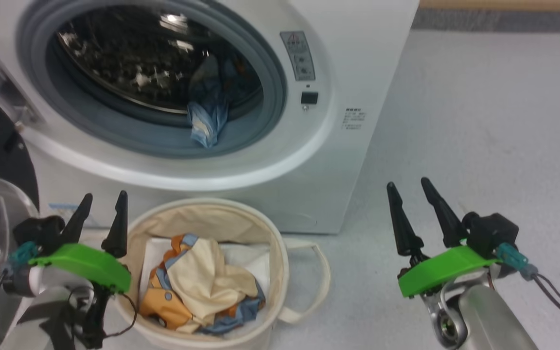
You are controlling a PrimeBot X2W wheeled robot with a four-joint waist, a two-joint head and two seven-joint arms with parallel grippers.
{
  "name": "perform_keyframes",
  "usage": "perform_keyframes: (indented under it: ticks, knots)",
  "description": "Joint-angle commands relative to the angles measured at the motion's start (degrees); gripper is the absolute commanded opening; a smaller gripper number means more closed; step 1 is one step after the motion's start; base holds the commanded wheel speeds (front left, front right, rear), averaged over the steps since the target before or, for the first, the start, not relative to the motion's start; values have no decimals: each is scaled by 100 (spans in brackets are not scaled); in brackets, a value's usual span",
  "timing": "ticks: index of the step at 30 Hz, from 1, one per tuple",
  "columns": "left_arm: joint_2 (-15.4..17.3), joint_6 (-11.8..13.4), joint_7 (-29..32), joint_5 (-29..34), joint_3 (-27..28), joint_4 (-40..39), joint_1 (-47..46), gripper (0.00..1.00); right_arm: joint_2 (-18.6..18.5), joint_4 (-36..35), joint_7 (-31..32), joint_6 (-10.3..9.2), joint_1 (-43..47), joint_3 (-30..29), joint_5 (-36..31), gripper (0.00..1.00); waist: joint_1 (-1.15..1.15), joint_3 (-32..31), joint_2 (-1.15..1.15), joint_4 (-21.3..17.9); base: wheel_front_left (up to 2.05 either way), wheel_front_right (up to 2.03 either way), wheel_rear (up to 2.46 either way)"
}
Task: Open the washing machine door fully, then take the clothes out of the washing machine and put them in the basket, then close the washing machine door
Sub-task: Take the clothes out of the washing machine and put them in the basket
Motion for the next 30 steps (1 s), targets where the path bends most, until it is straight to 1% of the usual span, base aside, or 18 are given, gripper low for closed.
perform_keyframes:
  ticks: [1, 3, 7, 11, 16, 21, 30]
  knots:
    - [289, 66, -69, 103, 320, -322, -18, 100, 22, -146, -29, 35, -20, 135, 26, 100, 0, -182, 0, 8, 0, 0, 0]
    - [298, 146, -69, 185, 459, -646, 221, 100, 22, -112, -29, 35, 27, 150, 34, 100, 0, -295, 0, -6, 0, 0, 0]
    - [393, 365, -69, 366, 547, -1115, 679, 100, 22, -70, -29, 35, 92, 193, 55, 100, 0, -418, 0, -55, 0, 0, 0]
    - [486, 503, -42, 371, 588, -1496, 1091, 100, 22, -32, -29, 35, 115, 290, 86, 100, 0, -499, 0, -119, 0, 0, 0]
    - [638, 733, 61, 402, 638, -2010, 1454, 100, 22, -33, -29, 35, 128, 265, 102, 100, 0, -535, 0, -142, 0, 0, 0]
    - [725, 858, 182, 350, 693, -2435, 1685, 100, 22, -35, -29, 35, 158, 247, 75, 100, 0, -577, 0, -171, 0, 0, 0]
    - [832, 1000, 244, 315, 761, -2652, 1873, 100, 22, -12, -29, 35, 167, 312, 129, 100, 0, -636, 0, -331, 0, 0, 0]
